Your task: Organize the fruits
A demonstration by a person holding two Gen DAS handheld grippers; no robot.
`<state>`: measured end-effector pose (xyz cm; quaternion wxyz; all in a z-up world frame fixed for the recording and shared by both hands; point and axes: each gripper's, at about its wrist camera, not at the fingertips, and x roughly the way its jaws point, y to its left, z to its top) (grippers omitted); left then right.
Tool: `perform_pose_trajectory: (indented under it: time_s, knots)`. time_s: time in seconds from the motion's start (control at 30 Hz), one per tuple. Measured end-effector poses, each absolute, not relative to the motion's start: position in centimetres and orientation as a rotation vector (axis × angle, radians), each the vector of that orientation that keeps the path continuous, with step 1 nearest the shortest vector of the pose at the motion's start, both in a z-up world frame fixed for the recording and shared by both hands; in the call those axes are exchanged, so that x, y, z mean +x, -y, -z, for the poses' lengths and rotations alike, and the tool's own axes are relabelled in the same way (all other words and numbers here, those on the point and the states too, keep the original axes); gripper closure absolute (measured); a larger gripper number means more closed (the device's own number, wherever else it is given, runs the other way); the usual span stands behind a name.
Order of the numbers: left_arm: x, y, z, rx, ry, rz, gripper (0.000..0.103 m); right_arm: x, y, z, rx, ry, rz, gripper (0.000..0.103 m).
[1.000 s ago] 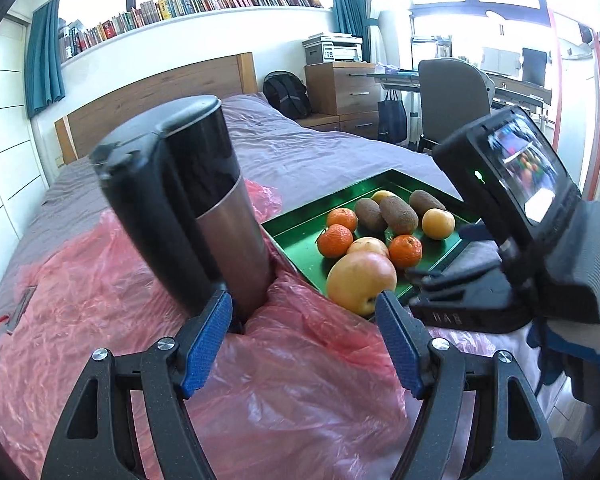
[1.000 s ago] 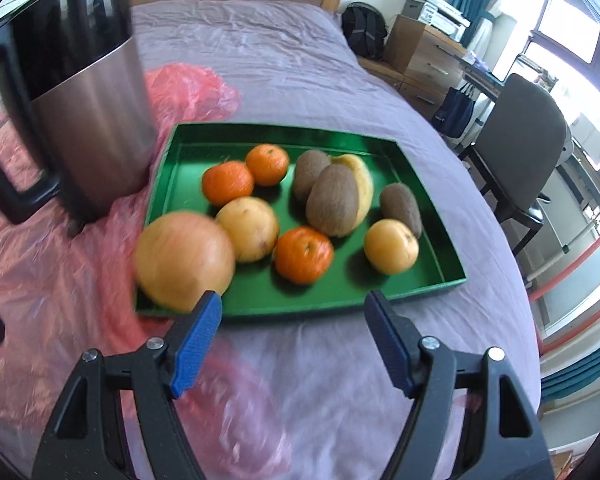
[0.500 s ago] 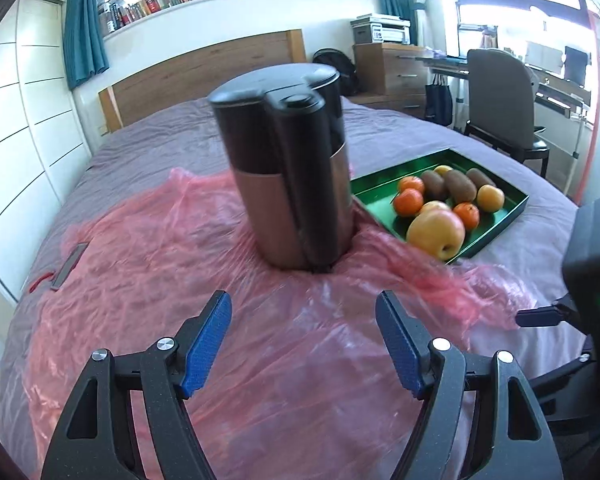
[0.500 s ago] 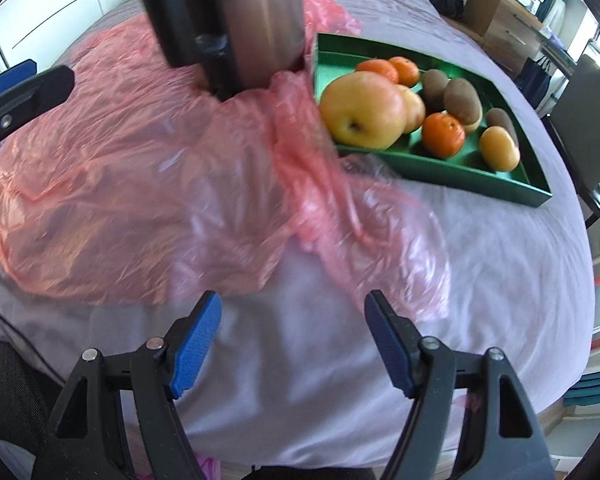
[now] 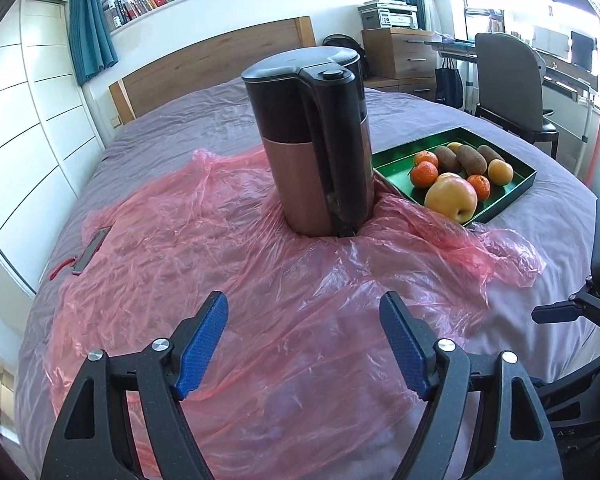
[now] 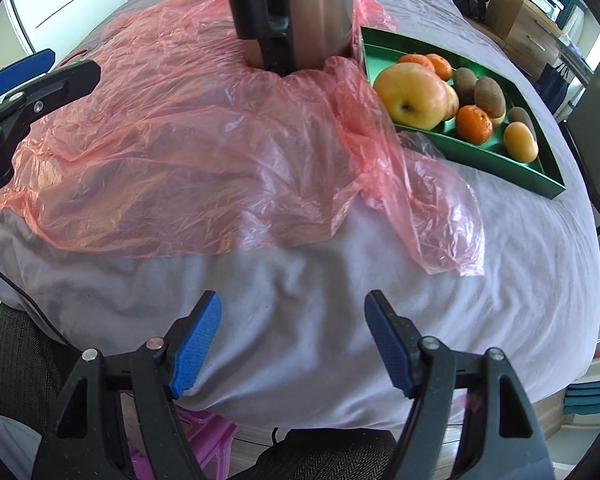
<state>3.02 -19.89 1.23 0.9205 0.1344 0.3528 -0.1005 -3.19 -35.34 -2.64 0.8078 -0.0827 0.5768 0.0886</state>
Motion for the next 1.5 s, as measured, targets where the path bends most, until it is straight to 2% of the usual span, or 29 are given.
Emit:
perform_pose_trajectory:
  time_s: [0.57,0.7,0.97,1.5]
  knots:
    - [2.5,18.7,-0.5,0.275,-0.805,0.225,0.029,-4.4,33.4,2.1,-0.236,-1.219,-0.214,0.000]
    - [2.8,17.9,-0.3,0.241,-0.836,0.220,0.024,-4.5,33.2,1.9,-0.252,-1.211,-0.213,0.000]
    - [3.1,16.6,0.7,0.194,-0.895,0.215,0.023,-4.9,32.6,1.7,-0.265,-1.207,-0.220,0.000]
    - [3.9,17.2,3.1,0.205,-0.934,0.255,0.023,-5.0,32.8,4.6,-0.294,-1.294,-0.215,0.000]
